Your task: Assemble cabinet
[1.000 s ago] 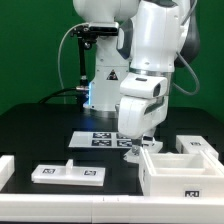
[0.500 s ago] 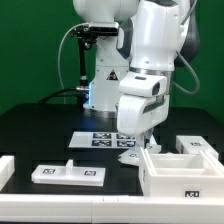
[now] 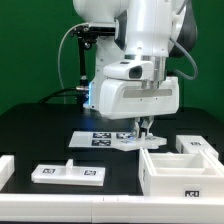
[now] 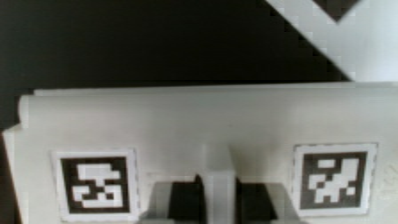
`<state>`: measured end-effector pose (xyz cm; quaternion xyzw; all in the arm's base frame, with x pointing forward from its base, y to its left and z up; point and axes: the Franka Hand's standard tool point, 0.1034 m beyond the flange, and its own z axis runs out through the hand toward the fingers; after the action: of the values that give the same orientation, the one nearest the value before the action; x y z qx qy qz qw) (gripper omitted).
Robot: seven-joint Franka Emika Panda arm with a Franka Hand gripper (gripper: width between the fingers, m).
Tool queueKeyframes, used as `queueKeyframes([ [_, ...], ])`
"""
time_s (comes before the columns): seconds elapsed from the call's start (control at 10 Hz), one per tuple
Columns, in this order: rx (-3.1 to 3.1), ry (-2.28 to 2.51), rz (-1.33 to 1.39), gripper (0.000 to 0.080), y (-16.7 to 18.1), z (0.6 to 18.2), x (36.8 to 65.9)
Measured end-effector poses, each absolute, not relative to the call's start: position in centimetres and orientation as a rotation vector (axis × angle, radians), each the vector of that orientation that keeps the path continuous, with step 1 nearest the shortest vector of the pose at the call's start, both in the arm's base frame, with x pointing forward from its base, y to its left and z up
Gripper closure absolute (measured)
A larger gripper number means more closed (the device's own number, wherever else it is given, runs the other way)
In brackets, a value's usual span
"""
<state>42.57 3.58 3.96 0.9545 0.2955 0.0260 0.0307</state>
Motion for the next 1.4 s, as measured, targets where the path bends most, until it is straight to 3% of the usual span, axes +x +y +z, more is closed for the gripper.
queueKeyframes([
  [0.3, 3.049, 0.525, 0.071, 0.0737, 3.3, 4.2, 42.5],
  [0.6, 3.113, -0.149, 0.096, 0.0737, 5.2, 6.3, 43.8],
  [0.9, 3.11, -0.355, 0.087, 0.0737, 5.2, 6.0, 43.6],
  [1.2, 2.958, -1.078, 0.001, 0.0736, 4.7, 6.8, 44.4],
  [1.4, 2.902, -1.234, -0.01, 0.0735, 5.1, 6.6, 44.1],
])
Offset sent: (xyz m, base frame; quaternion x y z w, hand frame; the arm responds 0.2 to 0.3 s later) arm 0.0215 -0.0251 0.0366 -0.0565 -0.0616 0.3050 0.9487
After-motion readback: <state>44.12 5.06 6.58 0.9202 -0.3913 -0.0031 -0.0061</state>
